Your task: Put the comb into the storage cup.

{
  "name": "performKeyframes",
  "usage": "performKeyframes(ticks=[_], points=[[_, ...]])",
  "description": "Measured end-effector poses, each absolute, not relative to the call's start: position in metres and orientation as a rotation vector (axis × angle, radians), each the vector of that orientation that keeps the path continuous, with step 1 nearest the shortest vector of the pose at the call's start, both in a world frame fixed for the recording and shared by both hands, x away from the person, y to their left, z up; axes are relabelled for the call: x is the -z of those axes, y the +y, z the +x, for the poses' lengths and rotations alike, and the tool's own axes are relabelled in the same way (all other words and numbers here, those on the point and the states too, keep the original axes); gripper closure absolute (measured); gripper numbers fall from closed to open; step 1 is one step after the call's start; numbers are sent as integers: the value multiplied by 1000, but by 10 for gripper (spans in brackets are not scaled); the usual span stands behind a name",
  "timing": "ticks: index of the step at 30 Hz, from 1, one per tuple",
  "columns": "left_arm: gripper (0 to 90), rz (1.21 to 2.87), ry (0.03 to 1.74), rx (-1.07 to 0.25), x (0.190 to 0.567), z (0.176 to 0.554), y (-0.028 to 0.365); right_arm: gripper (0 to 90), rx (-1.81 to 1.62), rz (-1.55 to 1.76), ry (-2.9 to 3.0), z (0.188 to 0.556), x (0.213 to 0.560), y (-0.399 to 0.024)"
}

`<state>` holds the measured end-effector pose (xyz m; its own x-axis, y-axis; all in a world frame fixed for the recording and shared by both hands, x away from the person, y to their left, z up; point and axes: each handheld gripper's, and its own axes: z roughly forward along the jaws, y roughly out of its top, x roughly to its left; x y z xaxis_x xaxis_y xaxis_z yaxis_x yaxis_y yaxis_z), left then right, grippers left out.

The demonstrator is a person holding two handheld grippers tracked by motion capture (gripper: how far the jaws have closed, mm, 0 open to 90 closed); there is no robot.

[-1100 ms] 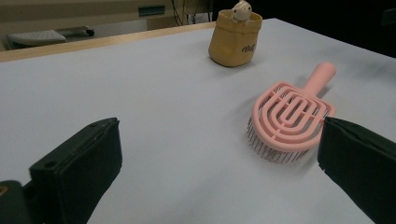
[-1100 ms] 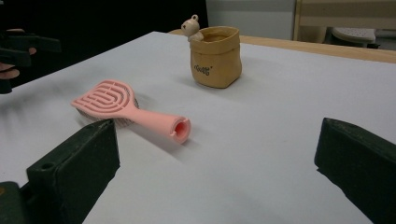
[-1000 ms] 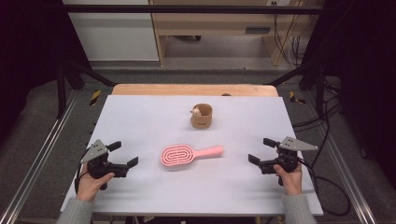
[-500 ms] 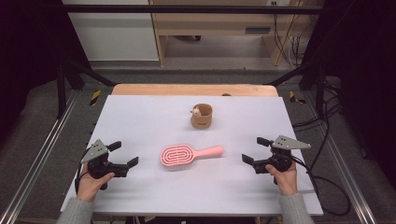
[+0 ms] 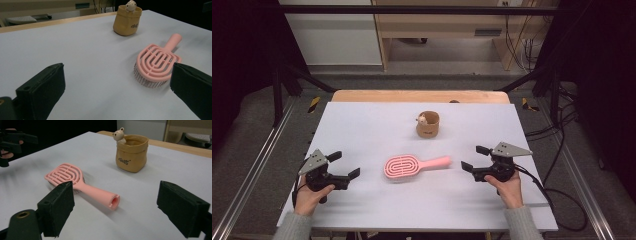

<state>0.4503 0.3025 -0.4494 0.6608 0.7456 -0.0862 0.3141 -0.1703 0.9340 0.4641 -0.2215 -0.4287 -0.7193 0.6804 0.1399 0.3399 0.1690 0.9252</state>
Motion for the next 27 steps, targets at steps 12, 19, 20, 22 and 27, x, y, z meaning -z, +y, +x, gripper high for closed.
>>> performKeyframes(ticks=[12, 19, 20, 22, 27], points=[[0, 1756, 857, -484, 450, 450, 303, 347, -1520, 978, 2176, 472, 428, -195], [0, 1755, 858, -485, 450, 451, 303, 469, -1501, 971, 2216, 477, 430, -186], [0, 1755, 858, -485, 450, 451, 303, 487, -1504, 969, 2220, 477, 430, -185], [0, 1755, 858, -486, 450, 451, 303, 530, -1502, 969, 2232, 478, 430, -183], [0, 1757, 860, -487, 450, 451, 303, 637, -1499, 969, 2251, 482, 429, -178]])
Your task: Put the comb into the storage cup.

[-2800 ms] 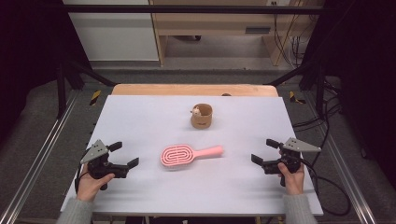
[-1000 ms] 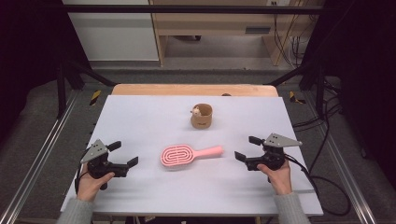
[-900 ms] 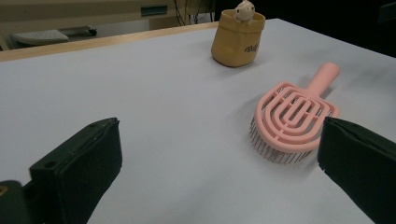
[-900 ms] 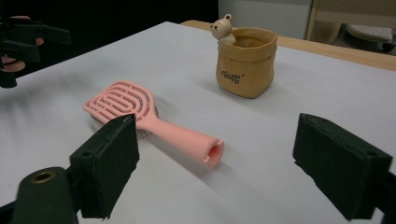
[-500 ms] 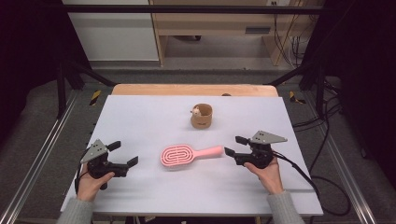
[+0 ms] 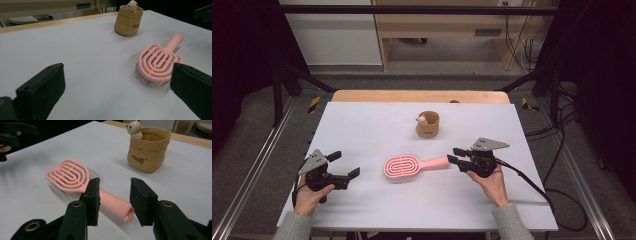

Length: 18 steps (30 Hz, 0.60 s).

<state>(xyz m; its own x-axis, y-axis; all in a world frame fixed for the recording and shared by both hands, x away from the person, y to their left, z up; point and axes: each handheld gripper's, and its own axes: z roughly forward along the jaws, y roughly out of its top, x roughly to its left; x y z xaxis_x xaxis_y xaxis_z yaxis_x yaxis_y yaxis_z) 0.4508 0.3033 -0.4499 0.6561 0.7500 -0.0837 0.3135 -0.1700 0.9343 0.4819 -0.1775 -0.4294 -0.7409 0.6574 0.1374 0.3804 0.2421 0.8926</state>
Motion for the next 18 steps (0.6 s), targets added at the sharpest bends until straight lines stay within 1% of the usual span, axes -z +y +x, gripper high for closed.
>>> performKeyframes(ticks=[4, 5, 6, 7, 9, 10, 12, 13, 18], points=[[0, 1758, 860, -488, 450, 451, 303, 692, -1483, 974, 2260, 485, 431, -176], [0, 1757, 861, -488, 450, 451, 303, 725, -1476, 979, 2258, 486, 431, -176], [0, 1758, 860, -488, 450, 451, 303, 778, -1467, 980, 2265, 487, 431, -176], [0, 1758, 860, -488, 450, 451, 303, 778, -1467, 980, 2265, 487, 431, -176], [0, 1758, 860, -488, 450, 451, 303, 831, -1459, 993, 2273, 489, 431, -176], [0, 1758, 860, -488, 450, 451, 303, 831, -1459, 993, 2273, 489, 431, -176], [0, 1758, 859, -489, 450, 451, 303, 858, -1453, 995, 2279, 490, 431, -175], [0, 1759, 859, -489, 450, 451, 303, 895, -1447, 992, 2284, 491, 431, -173], [0, 1758, 859, -490, 450, 451, 303, 900, -1433, 988, 2308, 497, 431, -165]])
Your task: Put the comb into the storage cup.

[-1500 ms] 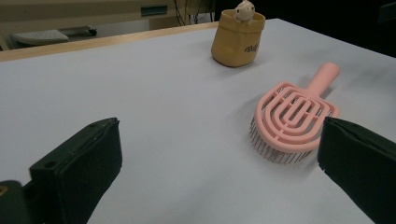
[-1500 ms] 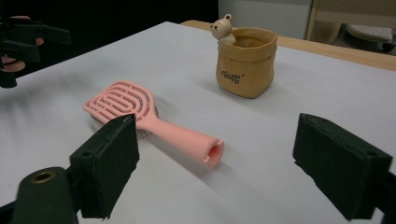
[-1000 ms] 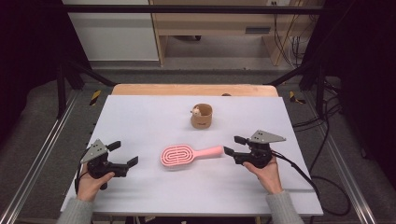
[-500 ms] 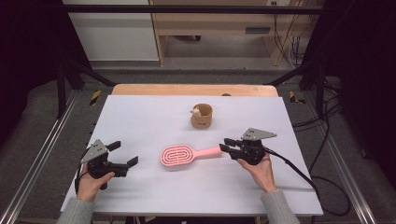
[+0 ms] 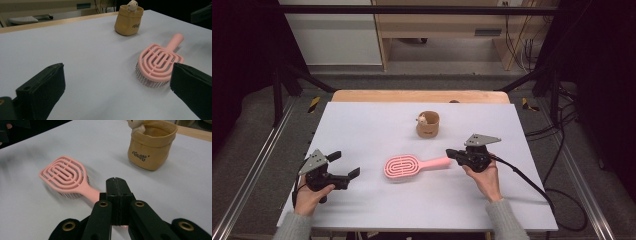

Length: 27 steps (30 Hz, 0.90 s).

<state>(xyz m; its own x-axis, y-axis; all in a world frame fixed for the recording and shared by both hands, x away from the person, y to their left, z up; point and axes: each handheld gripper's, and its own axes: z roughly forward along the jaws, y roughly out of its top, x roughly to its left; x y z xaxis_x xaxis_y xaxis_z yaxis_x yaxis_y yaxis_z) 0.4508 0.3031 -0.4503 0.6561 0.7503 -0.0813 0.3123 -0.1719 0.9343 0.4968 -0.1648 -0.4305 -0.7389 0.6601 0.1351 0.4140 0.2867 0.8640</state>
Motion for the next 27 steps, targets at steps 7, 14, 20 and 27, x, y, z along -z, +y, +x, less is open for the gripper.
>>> performKeyframes(ticks=[7, 14, 20, 27], points=[[0, 1759, 859, -491, 450, 451, 303, 900, -1387, 995, 2330, 504, 433, -155], [0, 1761, 860, -493, 451, 451, 303, 900, -1345, 1024, 2344, 514, 439, -150], [0, 1763, 860, -492, 451, 451, 302, 900, -1316, 1036, 2356, 520, 443, -149], [0, 1765, 862, -492, 452, 452, 302, 900, -1275, 1029, 2391, 526, 449, -141]])
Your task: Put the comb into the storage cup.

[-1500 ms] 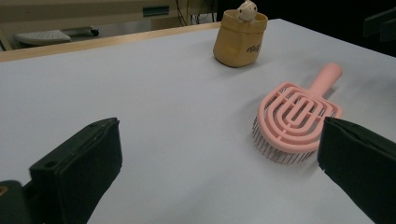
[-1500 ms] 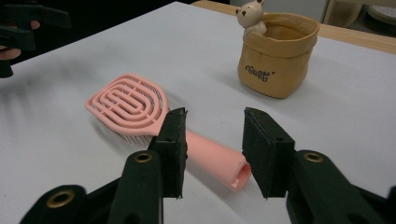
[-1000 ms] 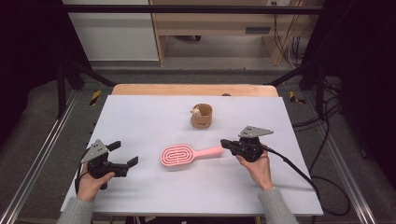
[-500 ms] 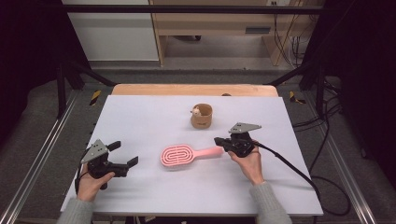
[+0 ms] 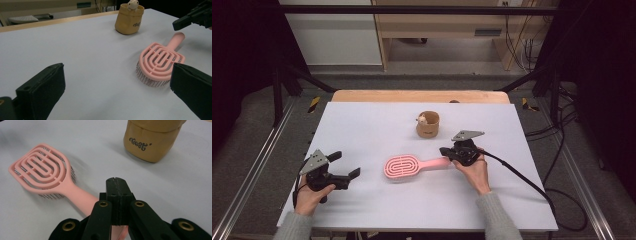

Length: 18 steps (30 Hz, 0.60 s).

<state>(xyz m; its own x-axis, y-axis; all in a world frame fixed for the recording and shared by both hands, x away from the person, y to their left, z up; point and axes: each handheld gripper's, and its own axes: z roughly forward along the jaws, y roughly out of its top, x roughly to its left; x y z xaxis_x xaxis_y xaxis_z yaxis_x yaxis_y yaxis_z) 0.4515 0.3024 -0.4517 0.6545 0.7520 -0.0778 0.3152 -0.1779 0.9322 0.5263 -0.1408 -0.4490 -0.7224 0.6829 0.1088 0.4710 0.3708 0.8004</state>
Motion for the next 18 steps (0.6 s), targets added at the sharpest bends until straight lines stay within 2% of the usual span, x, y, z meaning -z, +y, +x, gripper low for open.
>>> performKeyframes(ticks=[18], points=[[0, 1765, 862, -493, 452, 452, 303, 900, -1155, 1031, 2471, 530, 457, -134]])
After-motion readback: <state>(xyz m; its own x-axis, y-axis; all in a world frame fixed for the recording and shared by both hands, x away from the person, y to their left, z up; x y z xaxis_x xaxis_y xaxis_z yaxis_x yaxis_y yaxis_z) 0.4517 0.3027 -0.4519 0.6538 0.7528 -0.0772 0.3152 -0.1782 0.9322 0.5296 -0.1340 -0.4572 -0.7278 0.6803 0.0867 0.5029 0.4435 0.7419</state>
